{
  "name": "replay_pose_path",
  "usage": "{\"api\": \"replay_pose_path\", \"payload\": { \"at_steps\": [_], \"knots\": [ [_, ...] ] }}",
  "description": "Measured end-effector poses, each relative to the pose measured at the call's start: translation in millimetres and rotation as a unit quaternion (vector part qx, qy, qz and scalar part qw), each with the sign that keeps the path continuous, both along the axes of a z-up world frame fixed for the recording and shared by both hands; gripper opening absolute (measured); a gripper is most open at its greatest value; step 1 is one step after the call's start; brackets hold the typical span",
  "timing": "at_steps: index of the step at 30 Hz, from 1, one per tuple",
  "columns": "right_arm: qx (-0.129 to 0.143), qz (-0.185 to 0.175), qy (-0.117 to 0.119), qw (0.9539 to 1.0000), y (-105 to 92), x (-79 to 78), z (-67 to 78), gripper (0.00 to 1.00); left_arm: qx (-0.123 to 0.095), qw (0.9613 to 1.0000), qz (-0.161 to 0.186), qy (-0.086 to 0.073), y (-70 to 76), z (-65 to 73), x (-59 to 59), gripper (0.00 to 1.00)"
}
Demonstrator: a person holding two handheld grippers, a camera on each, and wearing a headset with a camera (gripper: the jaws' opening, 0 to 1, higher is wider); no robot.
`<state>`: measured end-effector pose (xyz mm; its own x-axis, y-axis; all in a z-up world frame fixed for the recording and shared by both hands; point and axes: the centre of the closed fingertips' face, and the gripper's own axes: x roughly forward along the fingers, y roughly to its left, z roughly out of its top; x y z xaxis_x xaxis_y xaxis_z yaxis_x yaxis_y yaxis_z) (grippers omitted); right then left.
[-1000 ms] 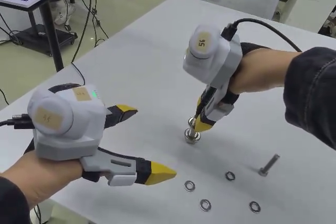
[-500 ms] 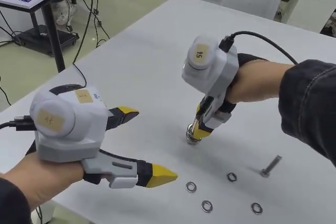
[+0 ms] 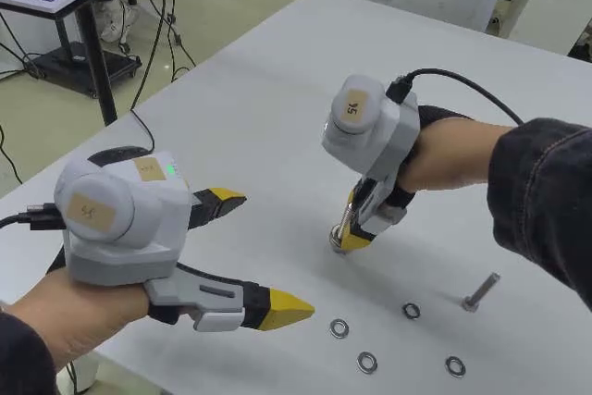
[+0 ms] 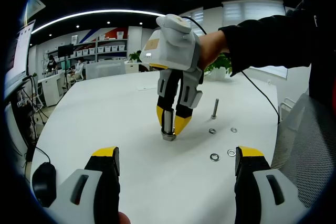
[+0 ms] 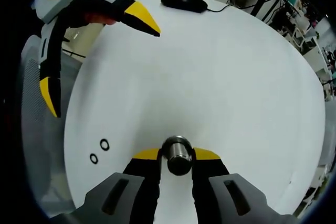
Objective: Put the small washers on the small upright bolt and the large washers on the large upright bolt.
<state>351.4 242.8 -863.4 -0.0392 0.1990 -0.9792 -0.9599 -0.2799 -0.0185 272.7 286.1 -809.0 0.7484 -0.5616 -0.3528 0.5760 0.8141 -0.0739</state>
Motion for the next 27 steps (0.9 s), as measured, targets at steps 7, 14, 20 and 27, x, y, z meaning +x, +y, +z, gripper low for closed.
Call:
{"api": "replay_pose_path", "payload": {
  "at_steps": [7,14,20,27],
  "knots": [
    [0.0,-0.003,0.001,1.0,0.4,1.0,1.0,0.23,-0.001,1.0,0.0,0.0,0.3,-0.4,0.4,0.91],
    [0.003,-0.007,0.006,1.0,0.8,-0.2,0.6,0.29,-0.001,1.0,0.0,0.0,0.4,-0.2,-0.2,0.91],
    [0.011,-0.01,-0.003,0.9999,-2.8,4.6,5.5,0.33,0.0,1.0,-0.002,0.0,-0.8,-0.1,-0.8,0.91],
    [0.024,-0.023,-0.013,0.9993,-12.0,9.3,17.0,0.33,0.001,1.0,-0.008,0.001,-5.2,-0.3,-1.0,0.91]
  ]
}}
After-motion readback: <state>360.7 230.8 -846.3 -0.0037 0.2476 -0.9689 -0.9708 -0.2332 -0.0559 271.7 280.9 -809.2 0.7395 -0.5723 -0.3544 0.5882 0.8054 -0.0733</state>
